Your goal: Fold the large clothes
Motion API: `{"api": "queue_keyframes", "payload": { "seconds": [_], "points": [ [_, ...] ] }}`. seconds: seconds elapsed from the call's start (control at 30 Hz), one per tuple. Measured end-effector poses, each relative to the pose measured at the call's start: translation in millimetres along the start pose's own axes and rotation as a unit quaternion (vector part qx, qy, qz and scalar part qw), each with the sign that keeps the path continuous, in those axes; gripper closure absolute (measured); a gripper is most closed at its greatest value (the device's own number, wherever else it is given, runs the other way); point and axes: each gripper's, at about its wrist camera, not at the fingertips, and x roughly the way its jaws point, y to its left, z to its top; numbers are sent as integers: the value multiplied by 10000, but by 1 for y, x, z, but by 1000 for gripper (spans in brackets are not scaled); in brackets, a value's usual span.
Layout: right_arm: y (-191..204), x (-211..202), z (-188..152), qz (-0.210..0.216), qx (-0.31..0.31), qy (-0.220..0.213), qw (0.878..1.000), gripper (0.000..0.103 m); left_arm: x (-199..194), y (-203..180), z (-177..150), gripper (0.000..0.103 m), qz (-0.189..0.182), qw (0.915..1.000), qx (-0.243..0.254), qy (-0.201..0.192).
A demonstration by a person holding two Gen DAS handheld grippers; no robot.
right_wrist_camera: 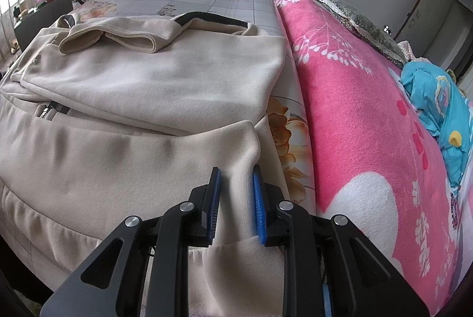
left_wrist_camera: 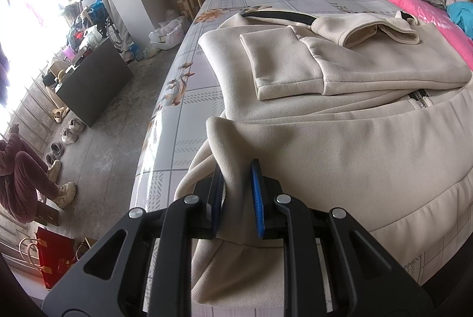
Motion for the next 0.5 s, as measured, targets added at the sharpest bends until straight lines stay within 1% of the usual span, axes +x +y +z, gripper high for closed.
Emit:
{"api": "queue_keyframes", "payload": {
  "seconds": [0.5],
  "points": [
    [1, 1, 1, -5, -1, -2, 10000, 82, 0, 0, 0, 86, 7, 10000, 9, 0]
  ]
}}
